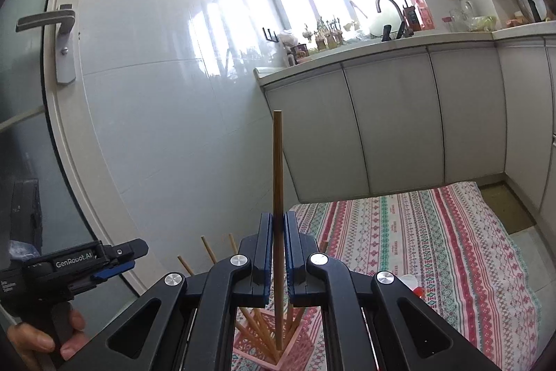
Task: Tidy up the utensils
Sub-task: 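Lower both held chopsticks into the pink basket and open both tools, then move the left tool to the red spoon and grasp its handle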
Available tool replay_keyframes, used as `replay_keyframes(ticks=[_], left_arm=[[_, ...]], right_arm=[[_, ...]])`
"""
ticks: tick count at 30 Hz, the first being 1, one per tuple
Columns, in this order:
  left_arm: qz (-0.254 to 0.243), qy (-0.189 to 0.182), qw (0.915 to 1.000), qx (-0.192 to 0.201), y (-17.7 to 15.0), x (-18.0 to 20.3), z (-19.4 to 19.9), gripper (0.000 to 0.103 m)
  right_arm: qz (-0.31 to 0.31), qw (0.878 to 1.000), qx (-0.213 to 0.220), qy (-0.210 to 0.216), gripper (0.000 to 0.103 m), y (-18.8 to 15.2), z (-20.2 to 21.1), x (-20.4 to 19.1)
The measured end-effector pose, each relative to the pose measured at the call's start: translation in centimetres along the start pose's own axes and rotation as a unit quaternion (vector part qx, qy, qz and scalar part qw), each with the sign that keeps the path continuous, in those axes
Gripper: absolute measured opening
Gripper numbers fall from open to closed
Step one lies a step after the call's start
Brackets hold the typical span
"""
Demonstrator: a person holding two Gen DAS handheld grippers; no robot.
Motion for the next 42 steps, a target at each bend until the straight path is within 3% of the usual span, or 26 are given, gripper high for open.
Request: replay_keyframes(ticks=[8,16,19,27,30,32,34,38,42], left_arm=[[0.032,0.022,0.9989,-0.028,-0.2,-2.0,-1.5,0.050],[0.038,0.018,0.9986,-0.031,-0.1,-2.3,-1.6,0.050],[0.032,0.018,0.9989,-0.030,-0.1,-2.1,-1.6,0.050],[0.022,-0.006,0.9997,-0.008,-0.4,-1.3,0.8,0.050],[0.000,-0.023,0.9997,0.008,-0.5,0.1,2.3,0.050],[-0.022,-0.025,0.9993,0.019,-0.8,1.3,3.1,0.050],[-0.049,-0.027,0.9981,0.026,-1.3,2.7,3.9,0.050],[-0.123,-0.044,0.9909,0.030,-3.6,7.0,4.9,0.050],[-0.208,-0.041,0.9772,0.019,-7.0,12.1,4.7,0.050]], right_arm=[[0.018,1.000,-0.011,-0.013,0.006,-1.6,-2.2,-0.8],[0.030,0.996,-0.078,-0.029,0.008,-3.4,-5.4,-0.7],[0.014,0.996,-0.086,-0.019,0.016,-3.1,-5.2,-0.1],[-0.052,0.997,-0.060,-0.026,0.018,-0.4,-1.5,4.0],[-0.073,0.995,-0.050,-0.051,0.020,1.0,0.7,6.6],[-0.091,0.992,-0.053,-0.065,0.027,1.7,2.0,8.6],[-0.108,0.988,-0.073,-0.084,0.052,2.0,2.7,10.9],[-0.165,0.972,-0.111,-0.122,0.053,1.0,3.7,16.3],[-0.206,0.957,-0.137,-0.148,0.053,0.0,4.6,20.3]])
Point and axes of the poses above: each gripper's, at about its wrist camera, not at the fingertips, and z roughly against the way its jaws point, x to its right, y to its top, the point moved 1 cm from there along -z, roughly the way its jaws point, and after that the axes turned 2 degrees about -x, right-handed, at the moved point
